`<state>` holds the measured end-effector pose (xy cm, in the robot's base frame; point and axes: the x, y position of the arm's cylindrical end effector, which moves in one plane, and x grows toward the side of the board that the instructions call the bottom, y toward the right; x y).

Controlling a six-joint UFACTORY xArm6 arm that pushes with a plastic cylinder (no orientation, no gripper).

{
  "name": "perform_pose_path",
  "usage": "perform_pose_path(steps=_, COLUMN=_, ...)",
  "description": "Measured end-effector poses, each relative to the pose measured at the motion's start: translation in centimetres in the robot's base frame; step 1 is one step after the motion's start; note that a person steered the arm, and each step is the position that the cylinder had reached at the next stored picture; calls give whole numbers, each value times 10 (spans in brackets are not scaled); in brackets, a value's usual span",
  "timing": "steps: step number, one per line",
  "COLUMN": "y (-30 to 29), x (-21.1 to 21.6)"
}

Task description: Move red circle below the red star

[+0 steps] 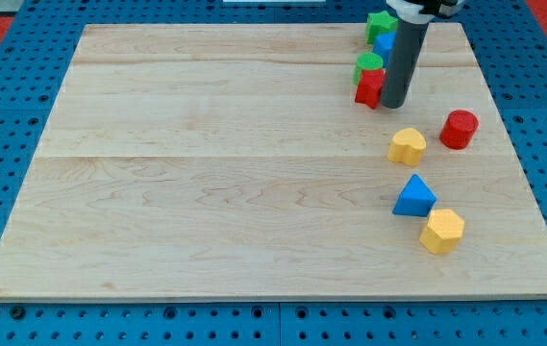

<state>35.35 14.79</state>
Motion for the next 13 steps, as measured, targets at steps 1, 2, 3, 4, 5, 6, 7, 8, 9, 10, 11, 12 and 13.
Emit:
perform_pose_path(steps=1, y=-10, x=18)
perform_pose_path(steps=2, y=-22, x=25)
perform_pose_path(steps=3, y=10, x=16)
perform_pose_path(steps=4, y=69, x=15)
perform_pose_path(steps=5, y=125, x=22)
perform_pose_path(steps=6, y=139, x=52)
perform_pose_path(steps=7, y=118, x=85)
perform_pose_path(steps=8, y=94, x=78)
perform_pose_path(steps=9, y=94, x=56)
perform_pose_path(steps=10, y=94, x=52)
perform_pose_path(steps=11, y=109, x=51)
perform_pose_path(steps=12, y=110, x=37)
perform_pose_path(steps=13, y=95, x=31)
